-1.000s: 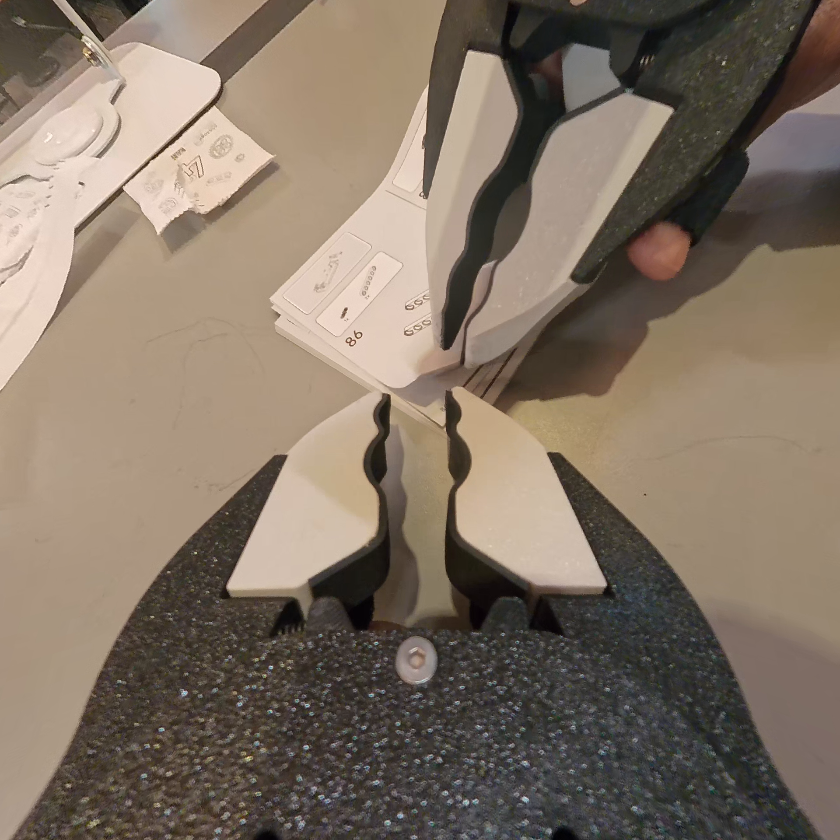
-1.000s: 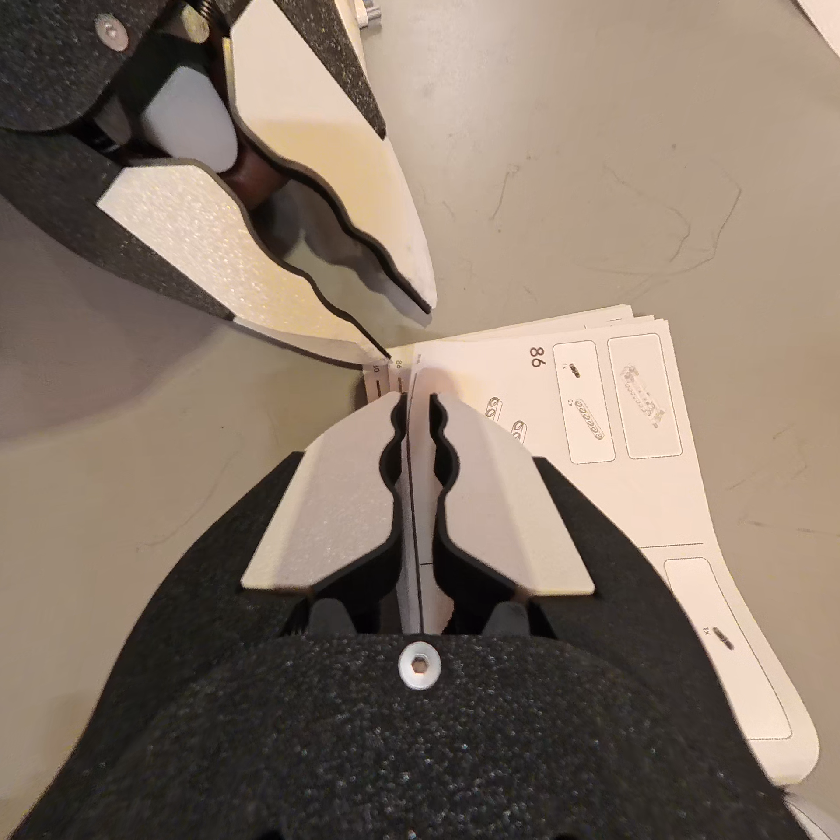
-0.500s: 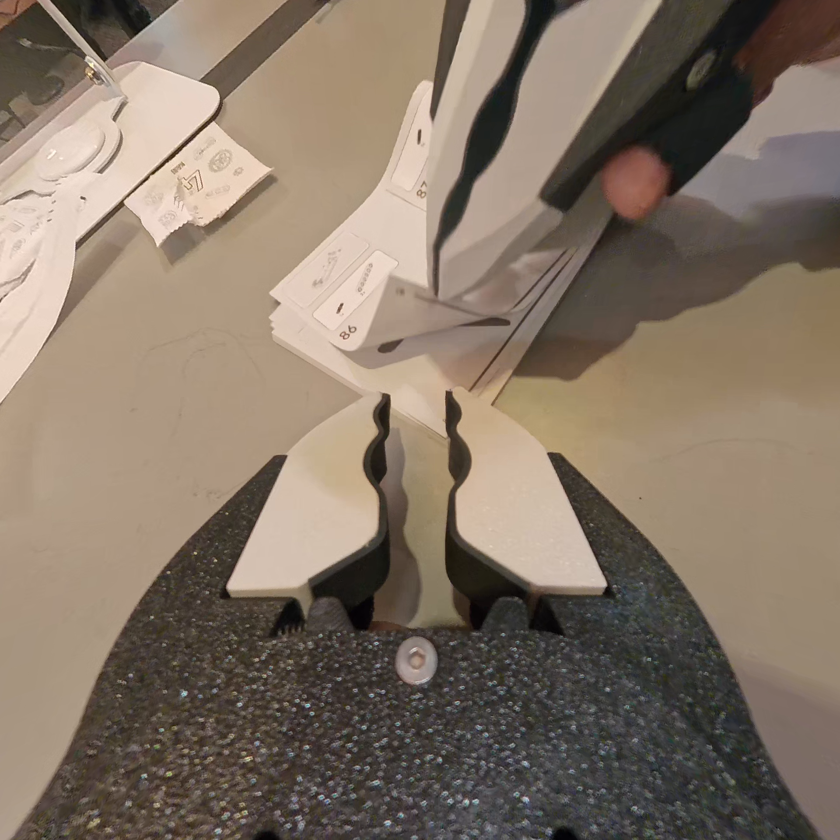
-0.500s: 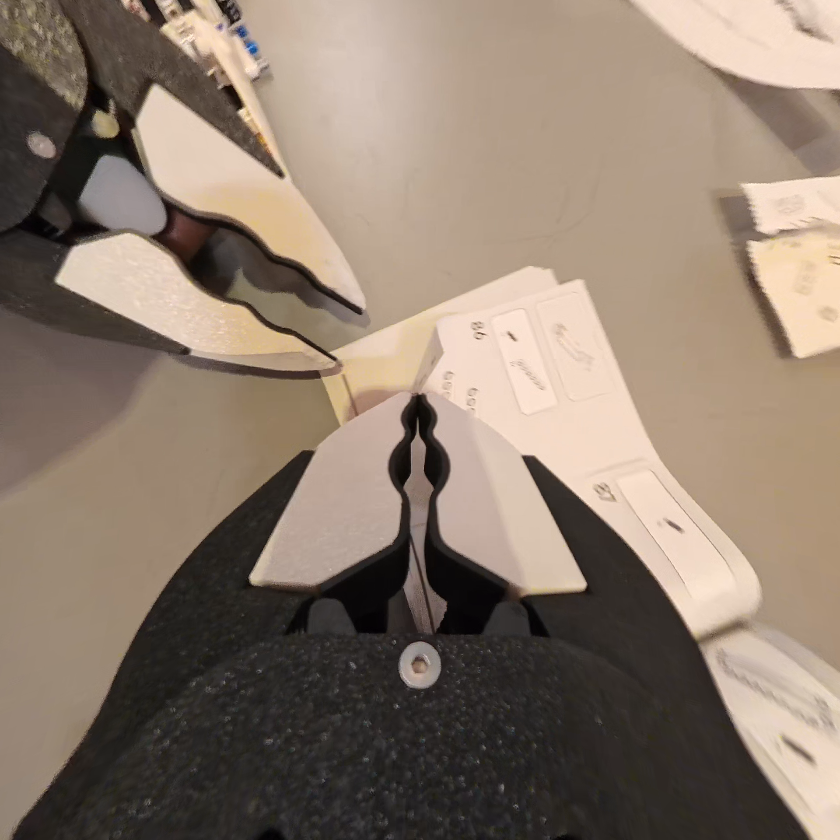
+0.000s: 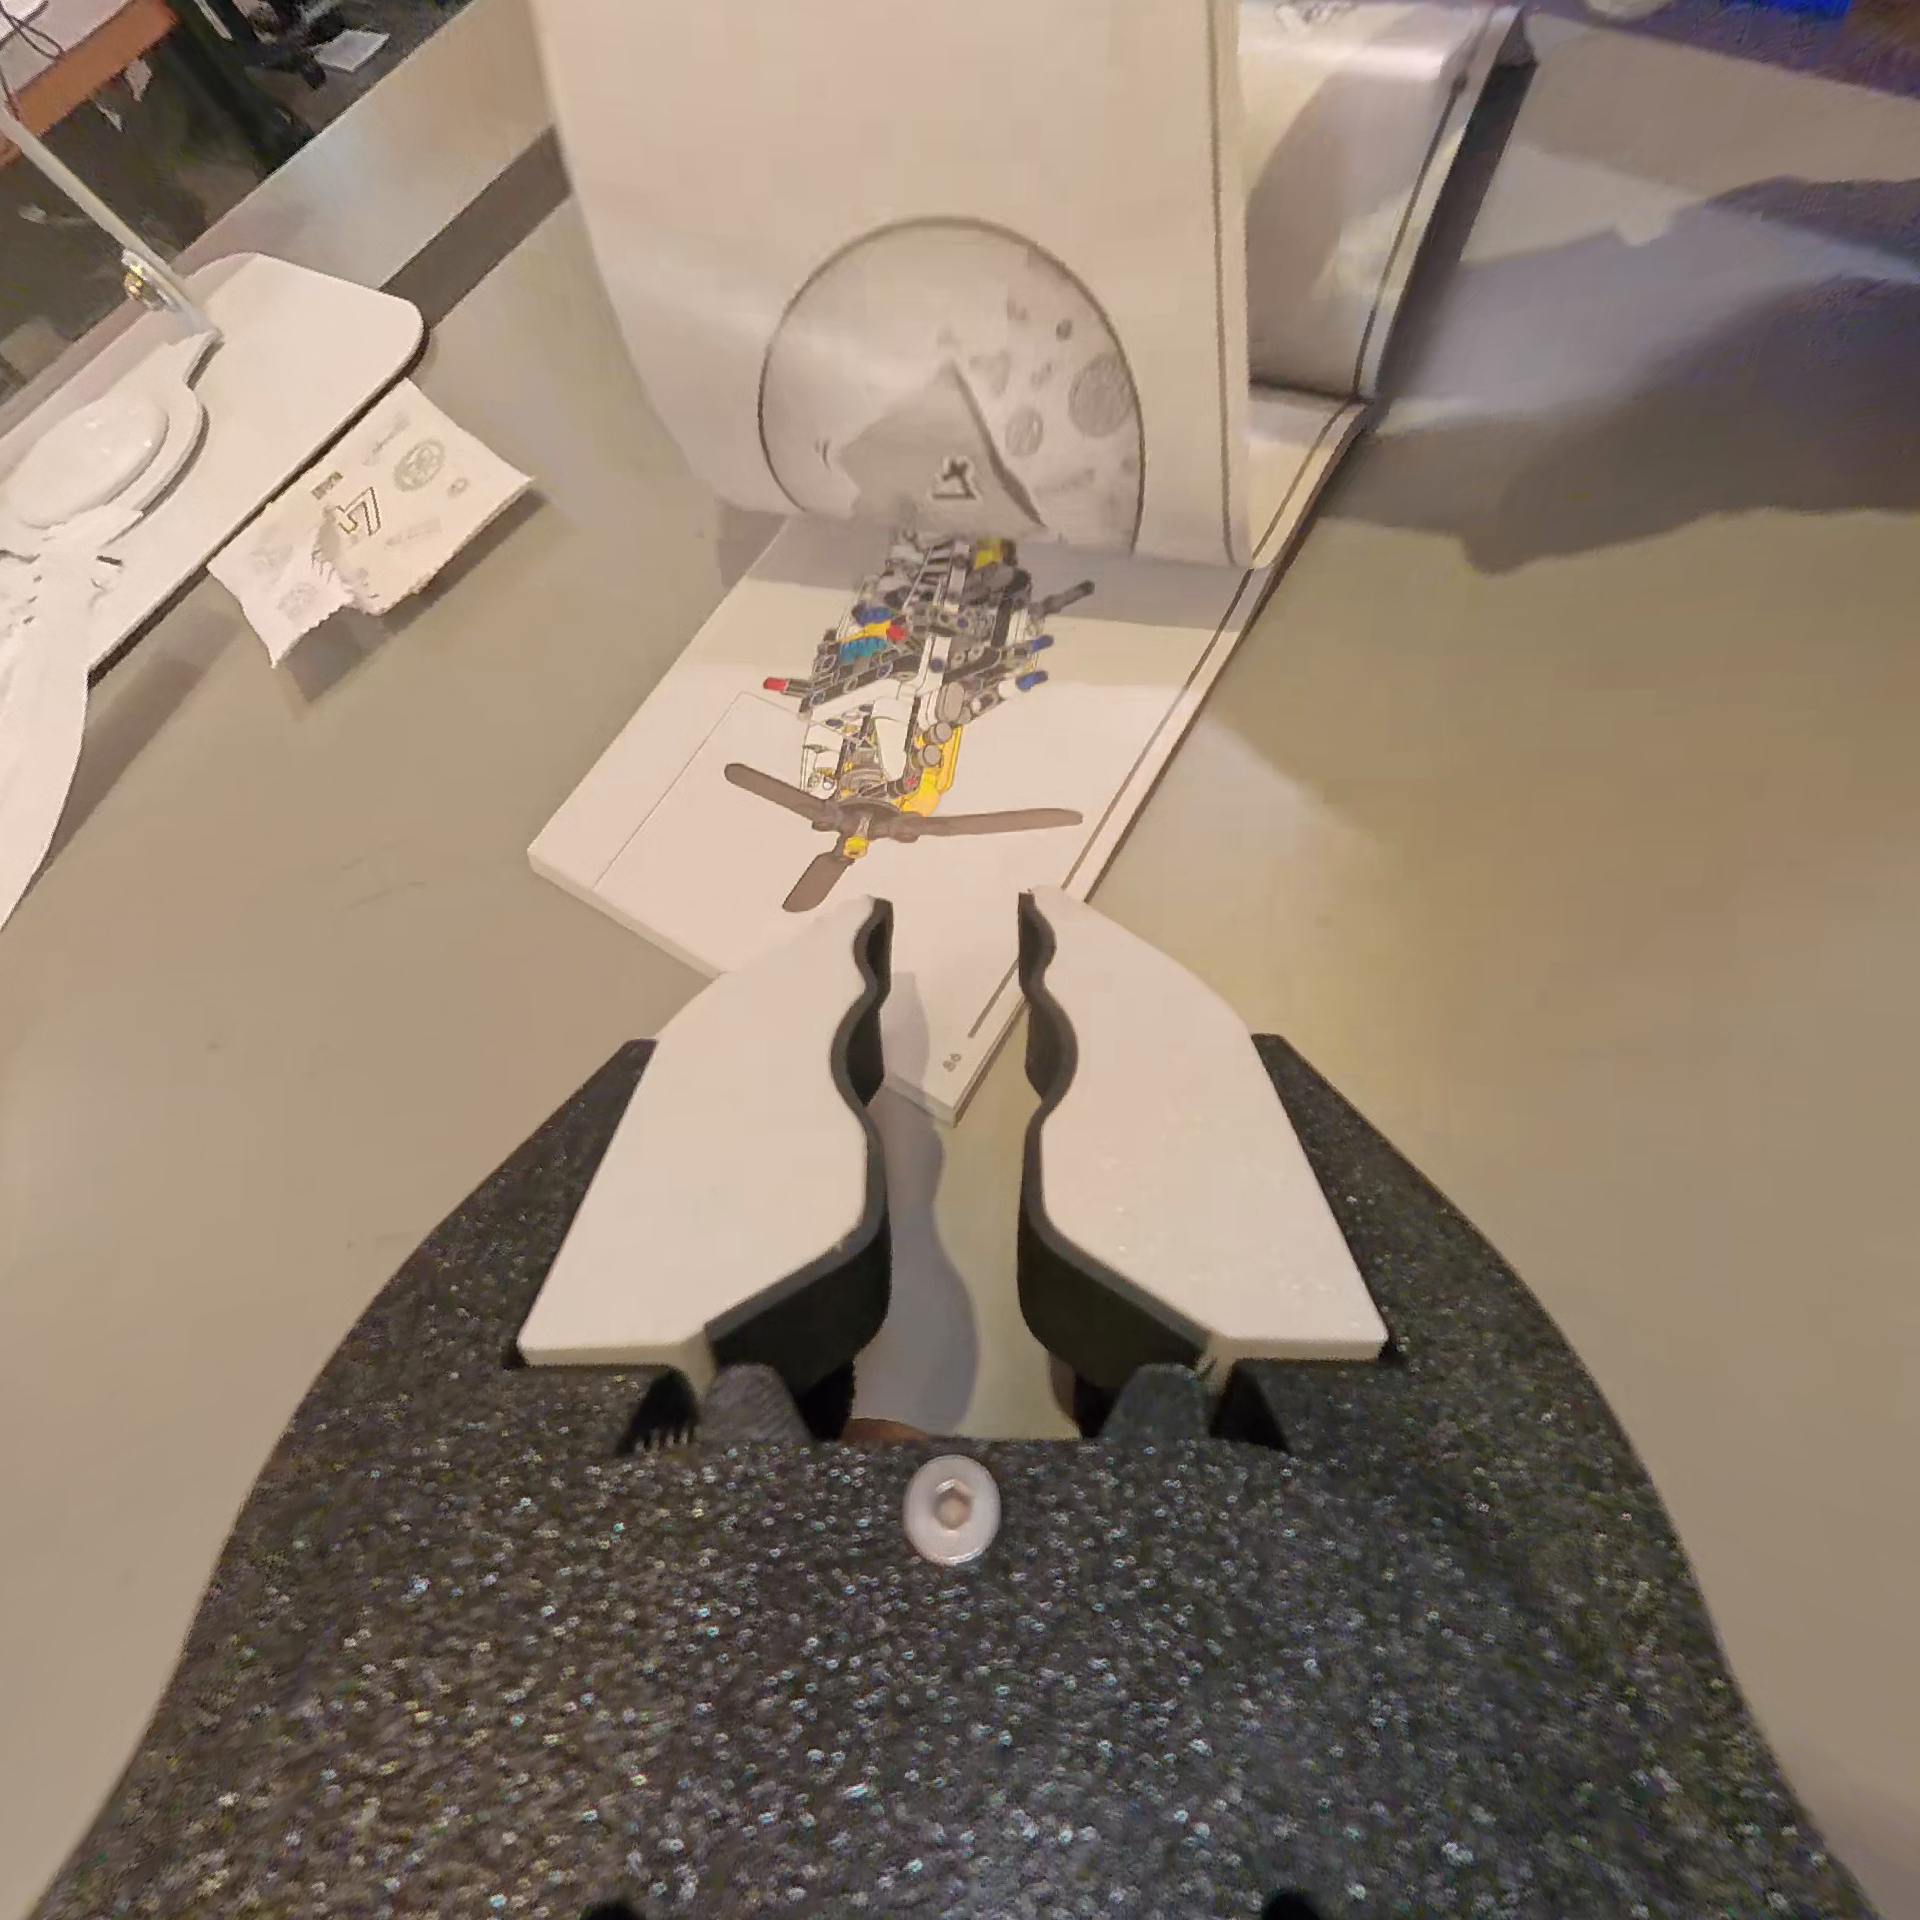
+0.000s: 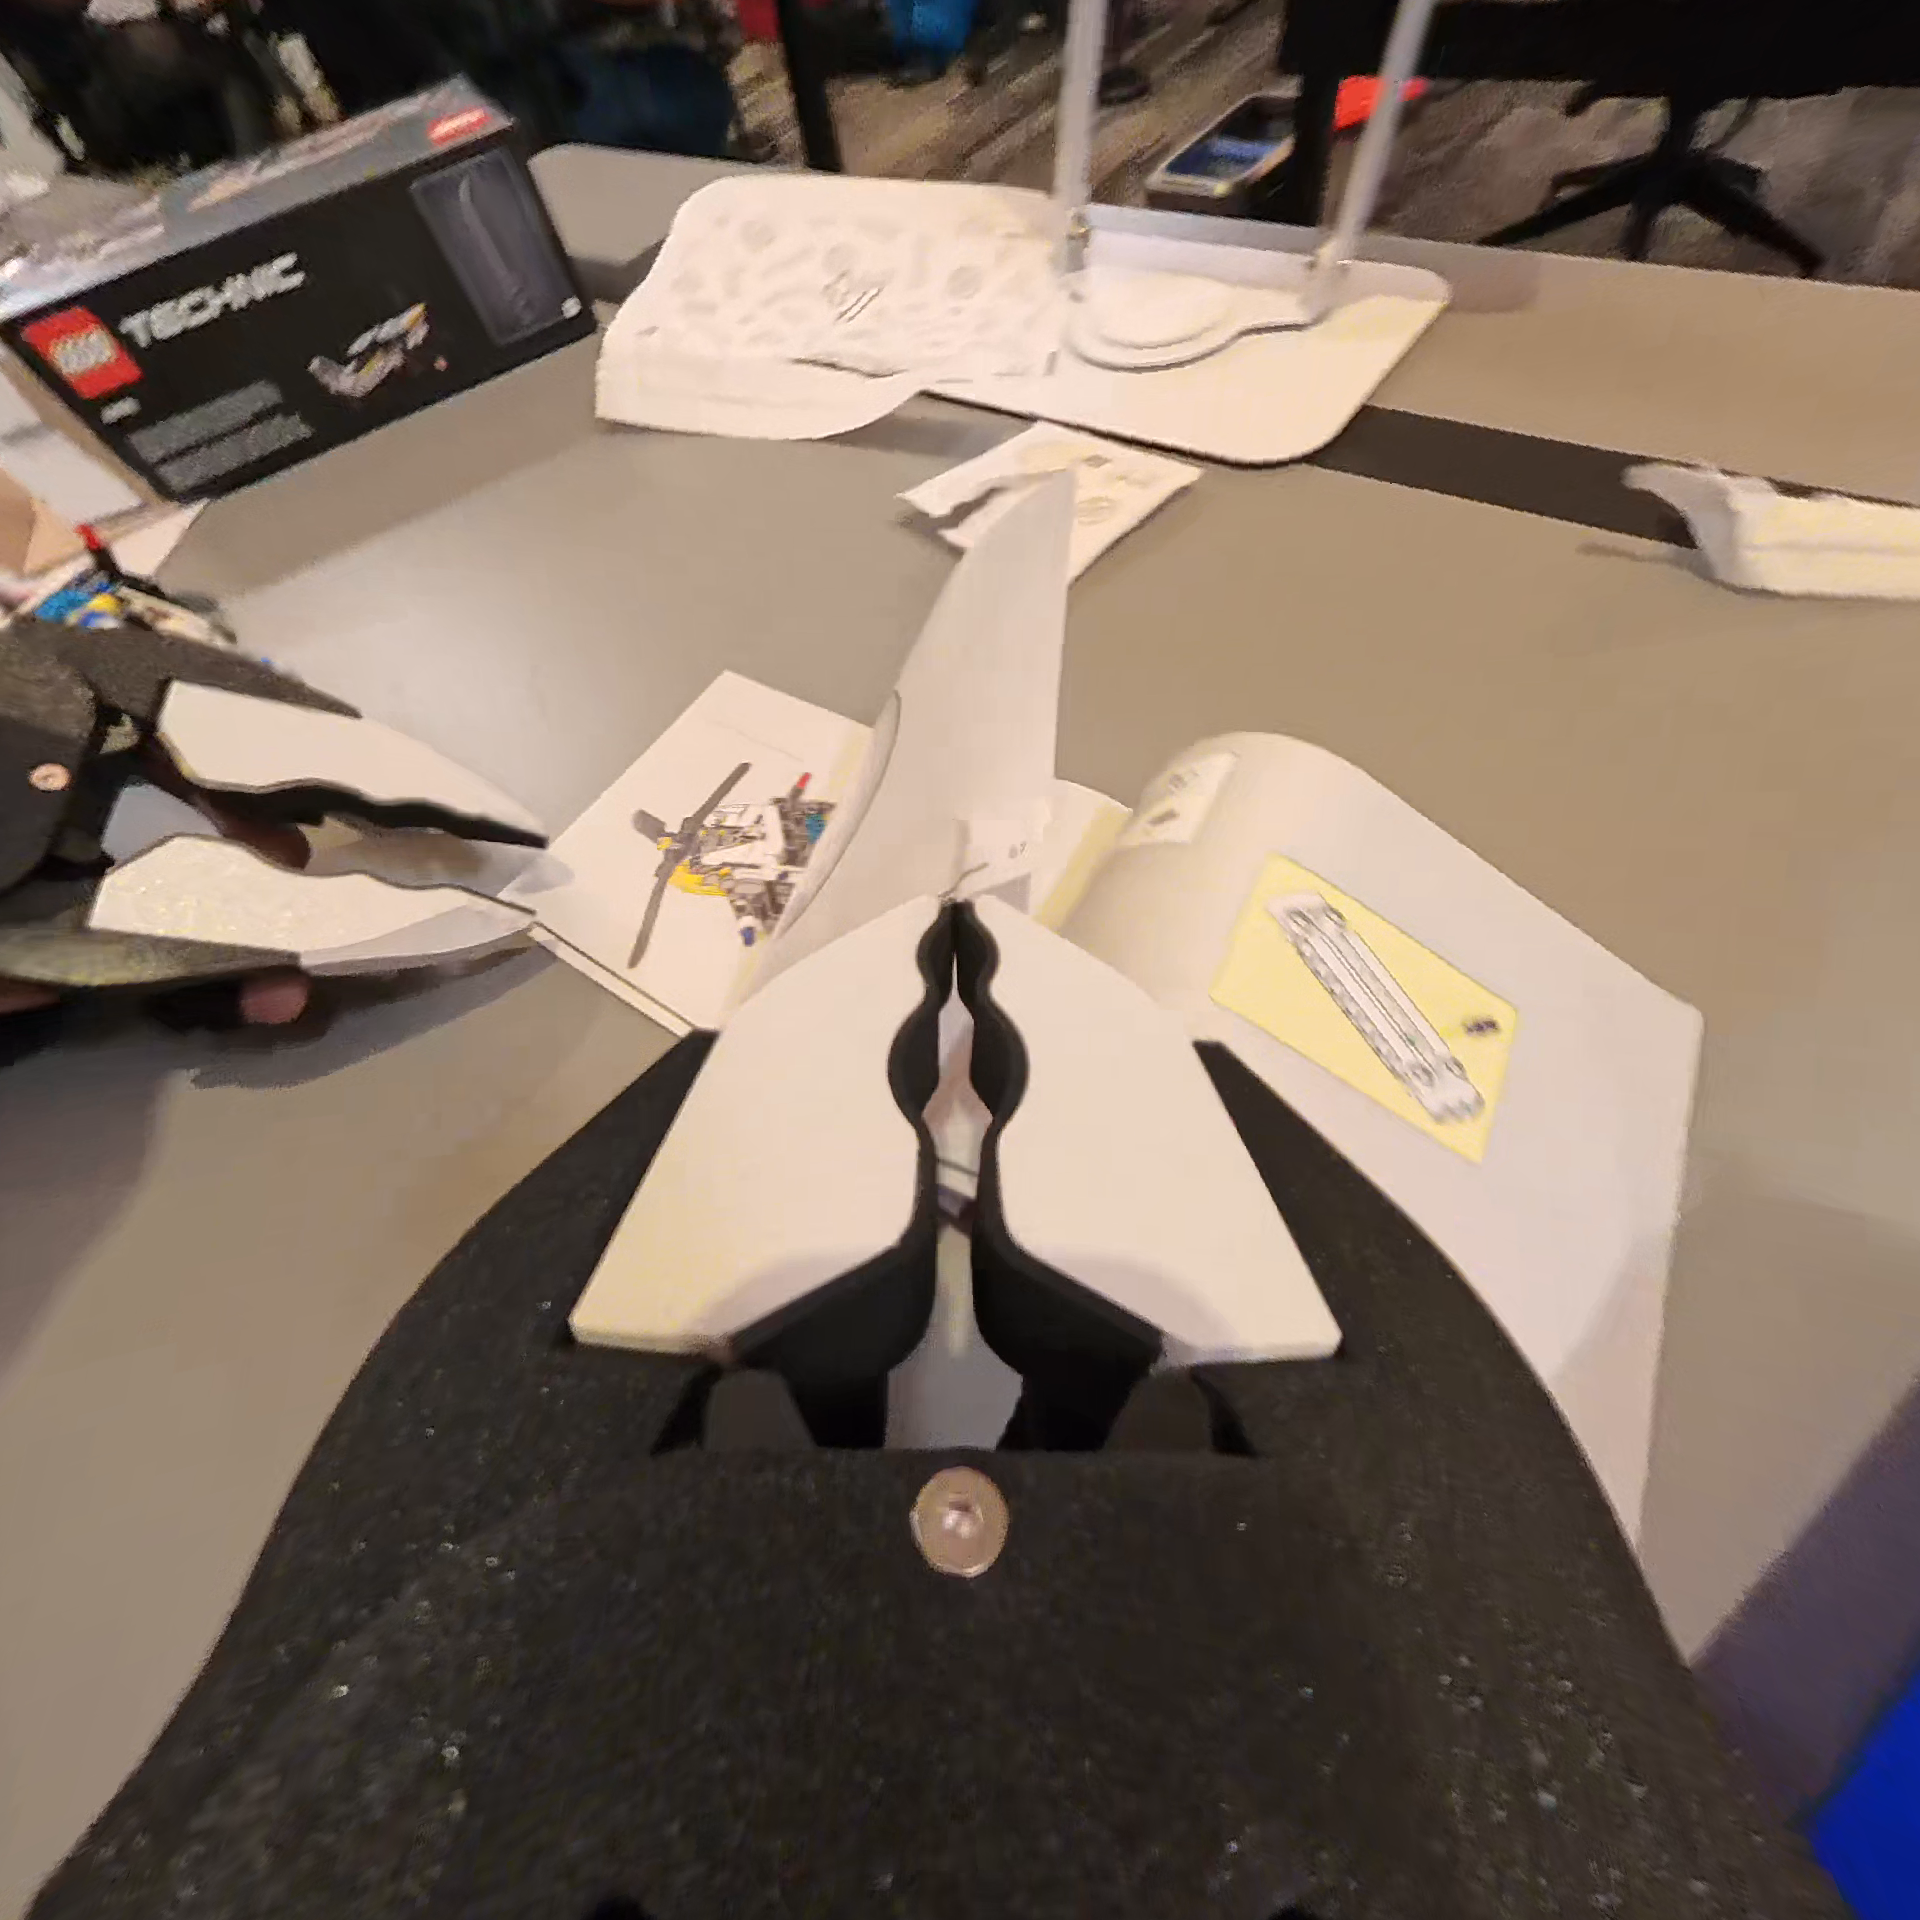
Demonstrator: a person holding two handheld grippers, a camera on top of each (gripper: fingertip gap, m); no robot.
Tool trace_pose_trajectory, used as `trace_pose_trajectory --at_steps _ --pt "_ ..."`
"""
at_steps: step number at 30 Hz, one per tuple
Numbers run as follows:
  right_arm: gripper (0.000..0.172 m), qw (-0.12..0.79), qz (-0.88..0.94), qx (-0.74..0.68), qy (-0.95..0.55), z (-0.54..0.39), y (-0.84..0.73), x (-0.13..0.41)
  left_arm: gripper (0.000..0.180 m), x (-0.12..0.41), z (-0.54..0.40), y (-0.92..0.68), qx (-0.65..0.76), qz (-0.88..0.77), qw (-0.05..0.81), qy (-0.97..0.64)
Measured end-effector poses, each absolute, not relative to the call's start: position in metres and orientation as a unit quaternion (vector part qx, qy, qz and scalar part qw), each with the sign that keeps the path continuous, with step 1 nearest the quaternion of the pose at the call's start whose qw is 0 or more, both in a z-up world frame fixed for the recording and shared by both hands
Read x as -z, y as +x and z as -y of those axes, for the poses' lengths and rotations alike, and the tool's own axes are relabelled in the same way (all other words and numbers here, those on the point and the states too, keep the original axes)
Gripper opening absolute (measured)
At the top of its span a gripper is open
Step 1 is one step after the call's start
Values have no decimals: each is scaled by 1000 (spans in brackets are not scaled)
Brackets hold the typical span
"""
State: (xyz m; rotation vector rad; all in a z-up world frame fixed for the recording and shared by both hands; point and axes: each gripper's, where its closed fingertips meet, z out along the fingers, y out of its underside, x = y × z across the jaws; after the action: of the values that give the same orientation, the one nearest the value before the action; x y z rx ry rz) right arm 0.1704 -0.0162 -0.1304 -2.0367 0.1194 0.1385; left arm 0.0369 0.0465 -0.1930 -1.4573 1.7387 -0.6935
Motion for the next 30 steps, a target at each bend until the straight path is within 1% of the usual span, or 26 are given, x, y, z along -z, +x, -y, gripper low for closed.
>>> trace_pose_trajectory --at_steps 13,19,21,25,27,30 --pt "0 558 -249 38 -791 81 234 129 25 186 -41 40 284 -677 390 -555" --pt "0 531 -328 133 -770 112 250 143 25 172 -36 33 324 -659 390 -555" --pt "1 501 -334 166 -781 121 250 155 25 166 -33 28 349 -651 382 -556" --pt "19 456 -314 204 -807 131 238 169 30 142 -24 14 420 -619 375 -547" --pt "22 458 -283 223 -813 132 227 161 35 125 -21 6 454 -598 391 -533" --pt "24 483 -181 238 -823 115 200 142 44 101 -16 -11 497 -562 421 -510"
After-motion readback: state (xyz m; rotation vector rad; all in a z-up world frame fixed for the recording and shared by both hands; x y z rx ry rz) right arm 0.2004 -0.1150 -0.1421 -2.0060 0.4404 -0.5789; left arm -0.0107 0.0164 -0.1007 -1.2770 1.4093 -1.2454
